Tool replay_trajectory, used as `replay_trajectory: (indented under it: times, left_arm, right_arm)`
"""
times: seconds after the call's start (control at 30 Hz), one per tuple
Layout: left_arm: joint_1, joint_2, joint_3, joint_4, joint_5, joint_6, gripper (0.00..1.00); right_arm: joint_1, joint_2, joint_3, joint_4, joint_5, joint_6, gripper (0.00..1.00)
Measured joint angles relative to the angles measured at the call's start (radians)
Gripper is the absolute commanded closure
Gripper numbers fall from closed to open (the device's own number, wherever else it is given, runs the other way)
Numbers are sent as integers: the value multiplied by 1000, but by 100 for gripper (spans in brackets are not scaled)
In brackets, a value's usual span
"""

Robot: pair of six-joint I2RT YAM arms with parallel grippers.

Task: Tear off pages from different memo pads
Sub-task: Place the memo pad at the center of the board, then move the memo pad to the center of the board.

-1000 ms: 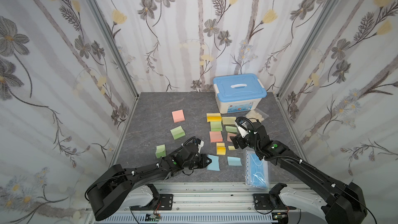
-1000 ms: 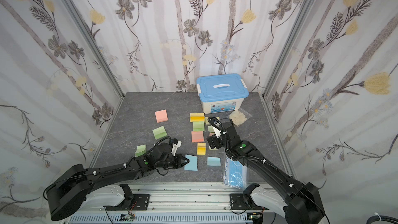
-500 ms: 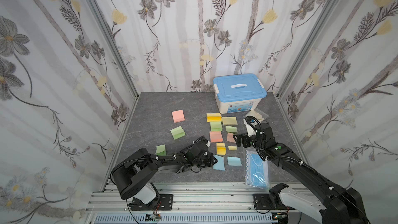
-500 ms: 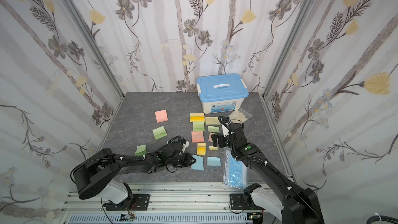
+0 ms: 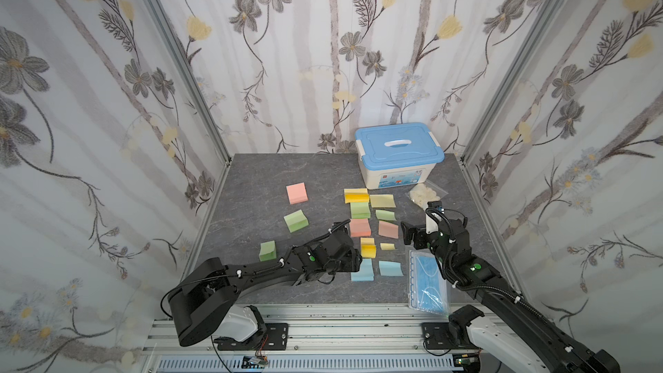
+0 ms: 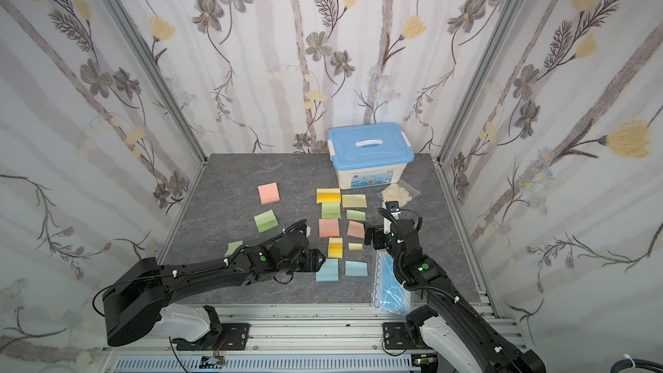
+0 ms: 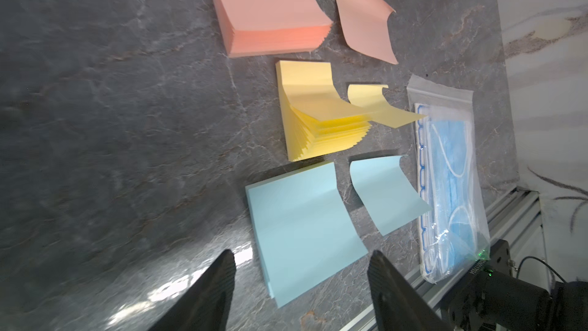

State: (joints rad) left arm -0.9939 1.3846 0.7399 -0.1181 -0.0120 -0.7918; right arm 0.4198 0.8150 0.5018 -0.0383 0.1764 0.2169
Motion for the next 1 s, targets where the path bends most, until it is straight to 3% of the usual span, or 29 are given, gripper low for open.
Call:
replay_trajectory:
  times: [0.27,0.4,0.57,0.73,1.0]
  left_arm:
    - [-4,-222,44,-238,-271,79,5]
    - [16,-298,76,-264,-414,145,1]
    - [118,-282,116,-200,-527,238,0]
    - [292,-182,142,-122,-525,272,0]
    - [597,126,323,-78,-333,291,0]
  right_arm:
    - [0,28,0,7,-31,11,0]
    - [0,24,-2,10,-43,18,0]
    - [0,29,-13,8,-46,21,0]
    - [0,42,-15,10,-62,27,0]
    - [6,95,-15,11,-101,34,0]
